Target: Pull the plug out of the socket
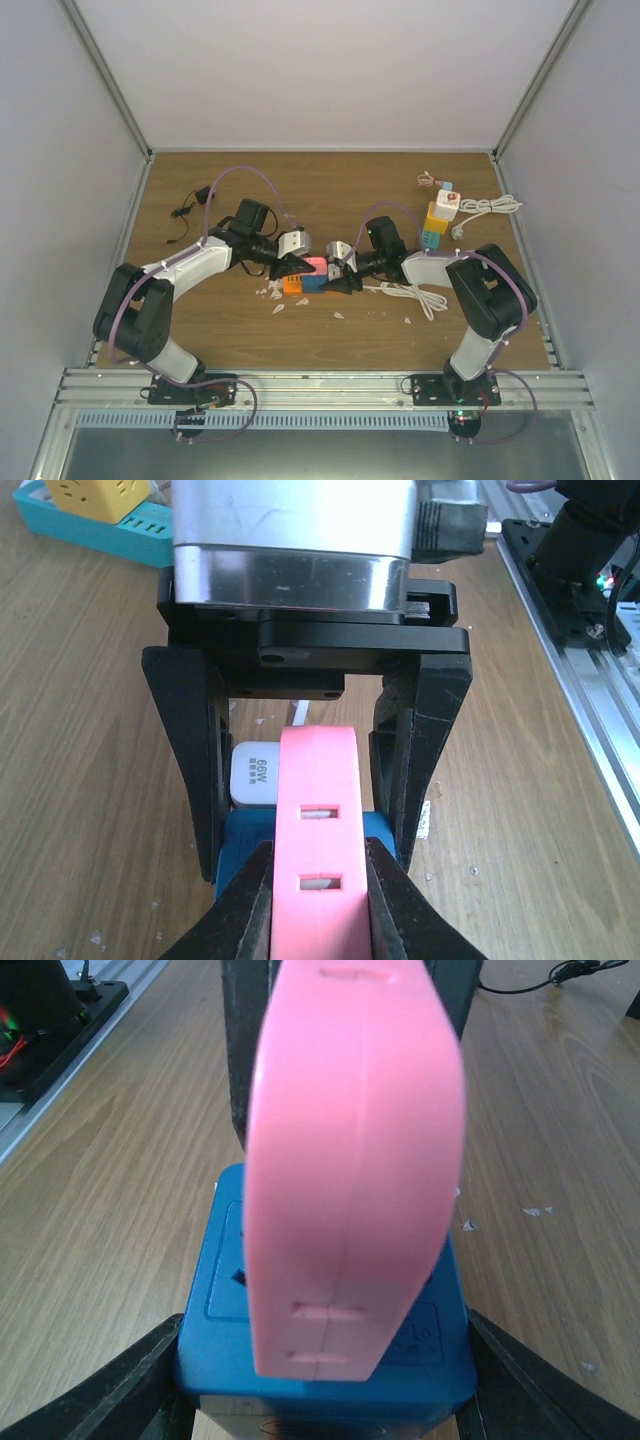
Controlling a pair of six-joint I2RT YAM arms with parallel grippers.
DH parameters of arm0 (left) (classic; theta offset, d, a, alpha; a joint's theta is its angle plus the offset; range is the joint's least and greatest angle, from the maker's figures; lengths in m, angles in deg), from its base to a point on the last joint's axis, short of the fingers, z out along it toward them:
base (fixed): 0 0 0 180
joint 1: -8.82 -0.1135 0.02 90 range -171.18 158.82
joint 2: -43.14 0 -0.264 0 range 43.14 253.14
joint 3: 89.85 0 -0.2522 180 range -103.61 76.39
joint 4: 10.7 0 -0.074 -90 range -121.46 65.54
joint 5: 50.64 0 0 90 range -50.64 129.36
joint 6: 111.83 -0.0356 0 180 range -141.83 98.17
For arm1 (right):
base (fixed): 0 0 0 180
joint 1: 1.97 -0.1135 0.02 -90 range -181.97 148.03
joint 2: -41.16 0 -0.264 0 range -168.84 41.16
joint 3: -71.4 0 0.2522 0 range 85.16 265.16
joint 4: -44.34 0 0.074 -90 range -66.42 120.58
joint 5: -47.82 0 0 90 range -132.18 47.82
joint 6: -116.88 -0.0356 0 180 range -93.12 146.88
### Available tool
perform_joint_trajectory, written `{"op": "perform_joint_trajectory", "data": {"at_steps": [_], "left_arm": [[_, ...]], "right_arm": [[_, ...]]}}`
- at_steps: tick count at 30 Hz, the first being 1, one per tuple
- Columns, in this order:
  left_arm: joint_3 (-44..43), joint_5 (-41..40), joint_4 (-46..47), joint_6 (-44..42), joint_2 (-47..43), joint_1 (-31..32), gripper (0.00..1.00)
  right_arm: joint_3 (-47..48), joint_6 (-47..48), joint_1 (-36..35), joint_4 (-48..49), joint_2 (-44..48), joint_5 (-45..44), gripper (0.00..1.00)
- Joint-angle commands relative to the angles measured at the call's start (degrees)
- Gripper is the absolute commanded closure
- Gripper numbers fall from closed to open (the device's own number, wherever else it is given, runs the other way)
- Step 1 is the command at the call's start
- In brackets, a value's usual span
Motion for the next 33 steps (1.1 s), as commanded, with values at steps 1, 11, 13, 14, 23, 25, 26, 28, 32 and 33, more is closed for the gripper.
{"op": "perform_joint_trajectory", "data": {"at_steps": [1, 11, 13, 14, 23, 25, 26, 28, 32, 33], "left_arm": [[-3.91, 5.15, -0.58, 1.56, 0.73, -1.36, 1.0], [-6.76, 4.23, -4.26, 3.17, 3.38, -1.42, 1.0], [-6.72, 4.27, -4.07, 3.82, 3.34, -1.39, 1.0], [-6.79, 4.43, -4.1, 4.04, 3.3, -1.32, 1.0], [-9.62, 4.62, -7.81, 5.22, 4.83, -1.31, 1.0], [-10.24, 4.72, -8.77, 5.06, 5.12, -1.36, 1.0], [-10.24, 4.73, -9.0, 4.85, 5.09, -1.31, 1.0], [-10.12, 4.29, -9.29, 4.46, 4.97, -1.32, 1.0], [-9.41, 3.21, -10.38, 3.12, 4.37, -1.63, 1.0], [-9.07, 3.08, -10.48, 3.0, 4.04, -1.89, 1.0]], "right_arm": [[-1.3, 1.36, 0.62, -1.55, -1.84, -2.92, 0.73], [-0.95, 1.27, 0.44, -1.68, -2.55, -2.99, 0.74], [-0.93, 1.27, 0.25, -1.72, -2.64, -3.14, 0.74], [-0.97, 1.33, 0.17, -1.69, -2.71, -3.13, 0.74], [-1.05, 1.84, -0.04, -1.77, -3.08, -3.52, 0.74], [-1.0, 1.95, -0.12, -1.77, -3.08, -3.57, 0.74], [-1.01, 1.93, -0.12, -1.77, -3.07, -3.58, 0.74], [-1.01, 1.97, -0.19, -1.77, -3.09, -3.52, 0.74], [-0.94, 1.82, -0.17, -1.86, -2.92, -3.12, 0.71], [-0.92, 1.76, -0.17, -1.88, -2.69, -2.94, 0.69]]}}
